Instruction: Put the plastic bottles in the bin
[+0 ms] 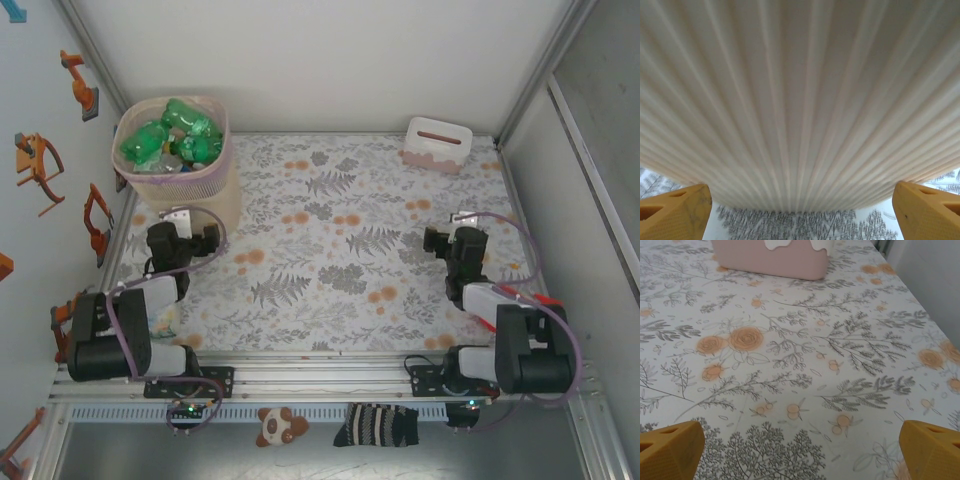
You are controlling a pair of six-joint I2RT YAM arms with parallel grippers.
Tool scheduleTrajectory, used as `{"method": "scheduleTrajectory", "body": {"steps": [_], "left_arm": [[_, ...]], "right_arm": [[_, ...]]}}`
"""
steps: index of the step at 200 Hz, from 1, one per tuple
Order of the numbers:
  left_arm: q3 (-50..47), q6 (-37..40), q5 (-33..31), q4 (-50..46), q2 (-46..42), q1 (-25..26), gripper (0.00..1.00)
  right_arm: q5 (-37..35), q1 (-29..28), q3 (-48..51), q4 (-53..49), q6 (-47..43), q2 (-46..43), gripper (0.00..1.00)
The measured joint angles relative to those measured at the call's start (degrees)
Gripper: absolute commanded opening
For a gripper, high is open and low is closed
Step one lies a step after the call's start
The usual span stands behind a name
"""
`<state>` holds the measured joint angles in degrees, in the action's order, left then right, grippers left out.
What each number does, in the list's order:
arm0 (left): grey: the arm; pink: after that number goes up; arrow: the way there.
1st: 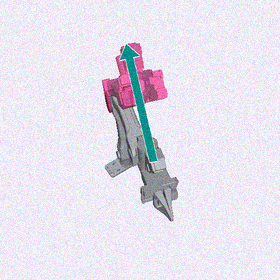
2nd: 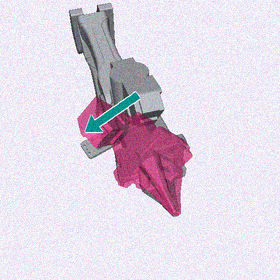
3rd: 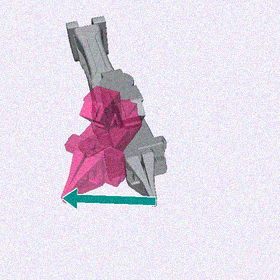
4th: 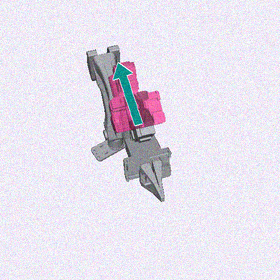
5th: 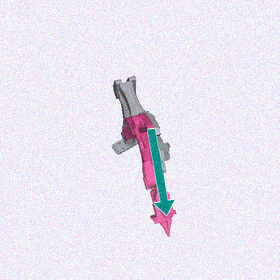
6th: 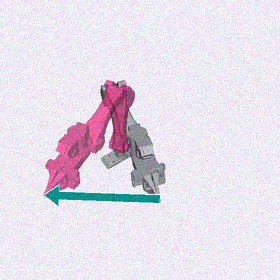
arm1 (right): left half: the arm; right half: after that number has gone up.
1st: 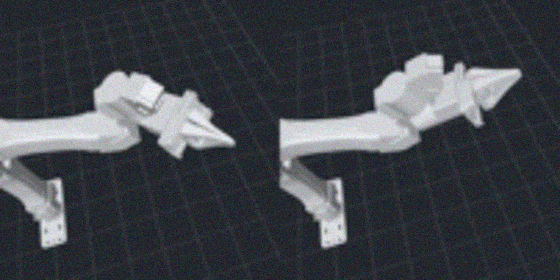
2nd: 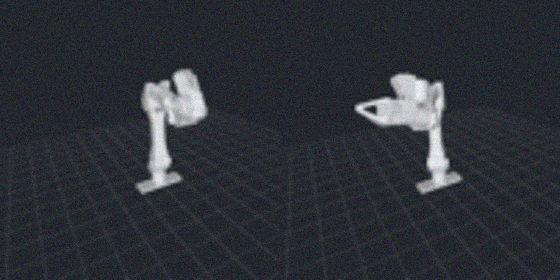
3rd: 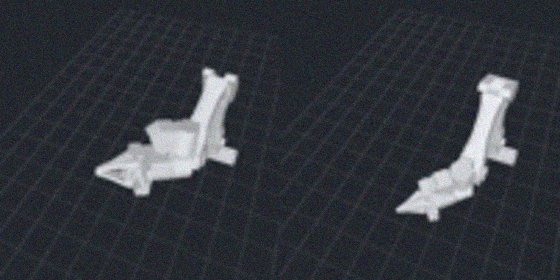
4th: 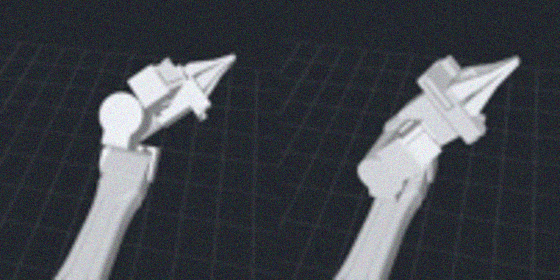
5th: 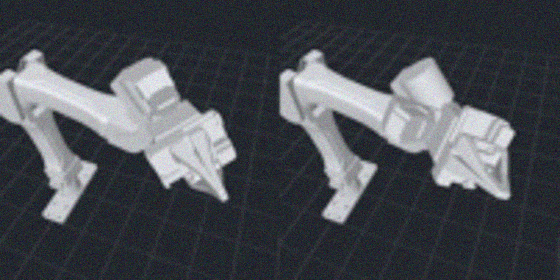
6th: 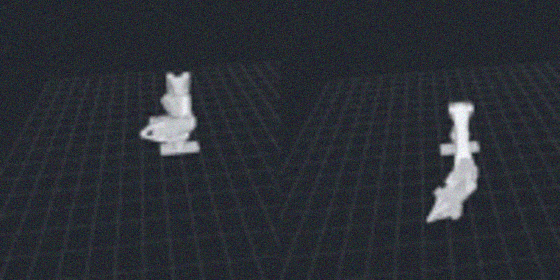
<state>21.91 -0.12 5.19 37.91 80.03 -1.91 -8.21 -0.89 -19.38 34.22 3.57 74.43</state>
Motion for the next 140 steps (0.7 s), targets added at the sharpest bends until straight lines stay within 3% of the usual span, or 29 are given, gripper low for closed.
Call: {"method": "scheduleTrajectory", "body": {"steps": [42, 93, 140], "left_arm": [[-2.34, -0.39, 3.21, 12.24, 7.54, -0.94, 0.92], [-1.75, -0.37, 6.51, 12.24, 8.33, -1.14, 1.00], [-1.38, -0.39, 5.99, 11.69, 8.35, -0.87, 0.97]], "right_arm": [[6.32, 2.84, -0.11, 7.69, -0.39, 6.91, 0.96], [11.56, 3.87, -0.15, 12.72, -0.44, 13.44, 0.96], [12.31, 3.87, -1.22, 13.35, -0.42, 13.57, 0.99]]}}
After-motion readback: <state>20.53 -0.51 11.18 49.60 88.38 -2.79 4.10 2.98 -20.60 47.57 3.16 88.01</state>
